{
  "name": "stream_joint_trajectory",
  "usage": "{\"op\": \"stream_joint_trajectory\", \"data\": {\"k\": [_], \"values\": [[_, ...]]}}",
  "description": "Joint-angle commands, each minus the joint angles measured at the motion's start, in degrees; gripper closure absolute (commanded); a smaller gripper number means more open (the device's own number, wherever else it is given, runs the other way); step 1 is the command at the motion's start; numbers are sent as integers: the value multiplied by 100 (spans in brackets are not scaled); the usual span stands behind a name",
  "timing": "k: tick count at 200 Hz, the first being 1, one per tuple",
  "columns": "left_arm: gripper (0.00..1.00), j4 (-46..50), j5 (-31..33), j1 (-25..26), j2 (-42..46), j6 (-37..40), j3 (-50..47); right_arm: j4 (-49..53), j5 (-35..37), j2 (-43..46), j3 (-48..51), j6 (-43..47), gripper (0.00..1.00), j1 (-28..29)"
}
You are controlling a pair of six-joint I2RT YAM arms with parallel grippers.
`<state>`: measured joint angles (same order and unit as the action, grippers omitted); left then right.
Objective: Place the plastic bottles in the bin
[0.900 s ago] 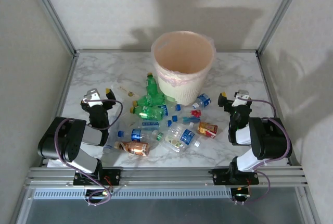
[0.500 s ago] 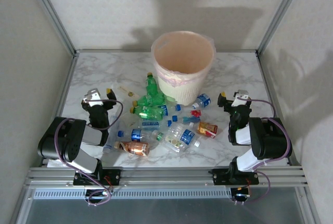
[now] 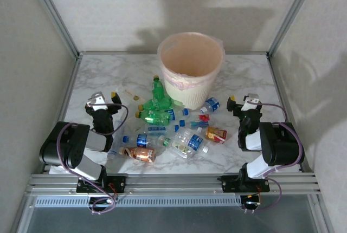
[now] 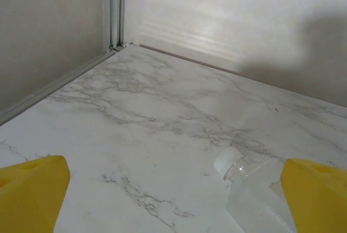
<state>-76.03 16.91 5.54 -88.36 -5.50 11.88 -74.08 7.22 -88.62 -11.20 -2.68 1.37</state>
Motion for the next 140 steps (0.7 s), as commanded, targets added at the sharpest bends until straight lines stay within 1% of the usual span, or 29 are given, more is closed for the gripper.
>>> {"op": "stream_joint_trajectory", "data": {"k": [1,35,40,45,49,51,52,59,65,69,75,77,79,85,89,95,101,110,119,128,140], "values": [[1,-47,-91,-29,-20,66,7,-110,-61,-15,-75,62,1,-28],[1,-50,-91,-29,-22,62,10,-125,-60,-15,-75,66,1,-26],[1,-55,-84,-35,-19,66,7,-133,108,8,-99,21,1,-23],[1,-78,-29,-16,17,103,35,106,430,174,-159,-88,1,-13],[1,194,153,29,162,102,114,311,642,295,-222,-139,1,1],[1,346,260,66,271,117,186,486,814,429,-279,-183,1,12],[1,511,317,86,330,122,228,833,947,590,-403,-227,1,24],[1,1694,657,165,751,82,676,2159,1687,1117,-963,-571,1,80],[1,2523,924,183,996,-26,1138,3452,2264,1526,-1544,-1333,1,60],[1,2969,1189,197,1121,-219,1411,4519,2522,1745,-1973,-1903,1,34],[0,3606,1519,187,1284,-655,1801,5899,2637,1995,-2610,-2638,1,1],[1,3829,1573,178,1343,-817,1943,6008,2636,2022,-2709,-2745,1,2],[1,4056,1588,170,1390,-979,2080,6657,2635,2104,-2978,-3029,1,2],[3,4674,1541,158,1530,-1365,2449,7502,2652,2211,-3357,-3481,1,3],[5,5052,1494,170,1598,-1703,2686,7883,2680,2255,-3477,-3708,1,-2],[6,5594,1428,205,1656,-2175,3013,8190,2670,2335,-3471,-4011,1,-15],[8,6073,1200,243,1687,-2560,3286,8307,2255,2410,-3447,-4118,1,-117],[10,6440,957,430,1731,-2976,3521,8491,1702,2412,-3525,-4180,1,-172],[10,6620,904,770,1758,-3184,3665,9011,1462,2185,-3905,-4237,1,-150],[9,6821,921,1190,1724,-3232,3837,10048,1390,1703,-4579,-4413,1,-84],[9,7125,886,1695,1612,-3265,4098,11048,1362,1179,-5313,-4505,1,9]]}}
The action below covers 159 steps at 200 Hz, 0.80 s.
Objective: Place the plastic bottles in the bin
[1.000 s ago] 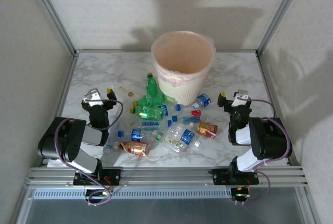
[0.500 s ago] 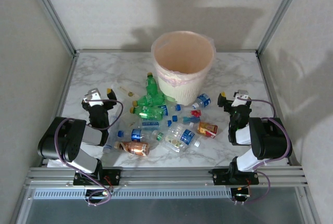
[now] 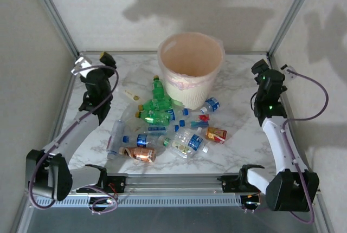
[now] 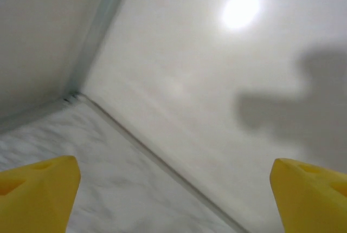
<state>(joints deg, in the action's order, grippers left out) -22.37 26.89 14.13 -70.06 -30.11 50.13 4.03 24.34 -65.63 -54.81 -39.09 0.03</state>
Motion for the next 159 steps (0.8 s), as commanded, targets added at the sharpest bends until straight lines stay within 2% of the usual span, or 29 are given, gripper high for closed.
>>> {"op": "stream_joint_trajectory", "data": {"k": [1,15,37,58,103,159], "values": [[9,1783,-123,885,-227,-808,293,3311,-350,-1155,-1010,-863,1,149],[9,2056,-153,1356,-288,-852,500,3791,-419,-1422,-1378,-766,1,303],[9,2097,-406,1681,-167,-894,553,3489,-961,-1452,-1301,-357,2,545],[12,2180,-713,1707,-76,-944,630,3336,-1343,-1634,-1246,-381,4,767],[13,2658,-710,1707,26,-899,1028,3043,-2038,-2569,-1392,-450,13,1110],[13,2974,-857,1637,153,-1031,1322,3008,-2064,-3422,-1711,-466,17,1321]]}}
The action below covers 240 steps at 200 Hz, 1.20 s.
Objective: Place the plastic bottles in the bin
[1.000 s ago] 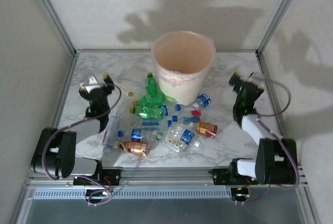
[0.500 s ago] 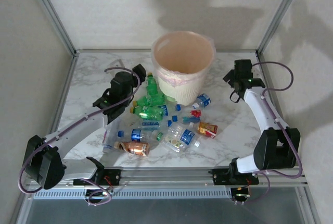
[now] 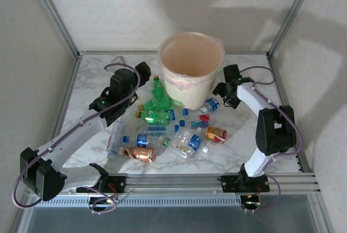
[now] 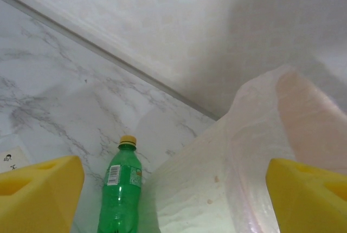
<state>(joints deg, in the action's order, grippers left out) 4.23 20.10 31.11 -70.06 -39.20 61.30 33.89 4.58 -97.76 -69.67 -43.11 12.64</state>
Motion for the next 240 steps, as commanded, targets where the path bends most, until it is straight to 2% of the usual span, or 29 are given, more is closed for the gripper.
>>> {"op": "stream_joint_trajectory", "data": {"k": [1,83,101,113,154,207,240], "values": [[13,315,-184,-70,161,-122,210,22,-93,-218,-224,-65,16,57],[13,351,-468,-189,247,-227,403,-318,-50,-936,-139,-90,15,49],[14,367,-463,-228,298,-302,336,-359,-23,-1009,-54,-125,17,30],[14,378,-437,-259,347,-356,266,-444,-19,-975,81,-144,22,14],[14,473,-453,-428,363,-488,172,-450,232,-591,297,-128,43,-59],[14,763,-308,-559,228,-718,119,-97,616,352,62,84,46,-183],[15,1245,-290,-1027,190,-1224,-116,382,879,1147,-191,218,48,-245]]}}
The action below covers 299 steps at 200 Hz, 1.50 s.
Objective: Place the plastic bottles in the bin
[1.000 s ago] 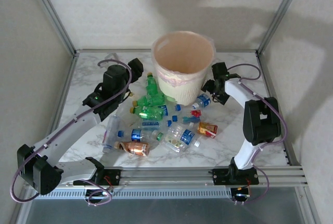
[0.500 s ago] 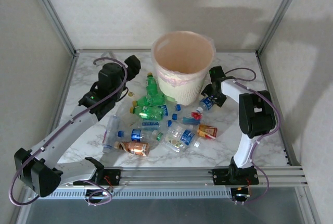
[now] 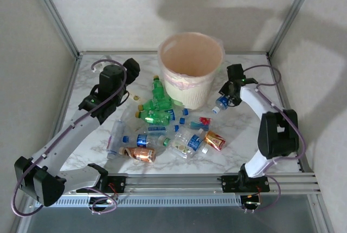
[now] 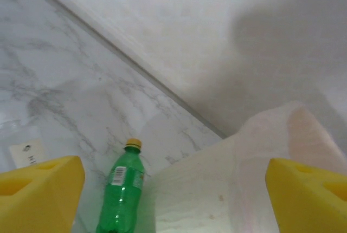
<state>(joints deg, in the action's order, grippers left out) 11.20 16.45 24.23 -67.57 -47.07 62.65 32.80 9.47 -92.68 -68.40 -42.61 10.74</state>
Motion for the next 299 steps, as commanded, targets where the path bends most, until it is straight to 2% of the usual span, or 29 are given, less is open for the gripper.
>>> {"op": "stream_joint_trajectory", "data": {"k": [1,31,86,131,157,194,229,274,286,299], "values": [[15,558,59,-357,-53,-449,-261,500,406,665,-325,171,48,-55],[17,554,-46,-545,-40,-569,-486,915,615,1371,-859,246,49,-54],[19,245,-212,-534,-36,-787,-924,373,-190,1680,-2298,393,50,274],[18,216,-81,-546,-120,-632,-1147,-144,-1082,1044,-3434,488,50,502],[17,255,-87,-550,-253,-646,-1185,-215,-1074,590,-3933,618,50,813],[16,288,7,-546,-418,-609,-1220,105,-679,-47,-4534,907,49,1129],[14,313,50,-542,-467,-592,-1247,245,-329,-267,-4480,1057,44,1247],[10,308,85,-545,-506,-593,-1338,170,-168,-128,-4152,1035,20,1258],[5,289,87,-547,-520,-600,-1365,213,-122,-107,-4159,1052,19,1258],[4,280,104,-546,-544,-583,-1361,237,-73,-60,-4123,1068,18,1256]]}}
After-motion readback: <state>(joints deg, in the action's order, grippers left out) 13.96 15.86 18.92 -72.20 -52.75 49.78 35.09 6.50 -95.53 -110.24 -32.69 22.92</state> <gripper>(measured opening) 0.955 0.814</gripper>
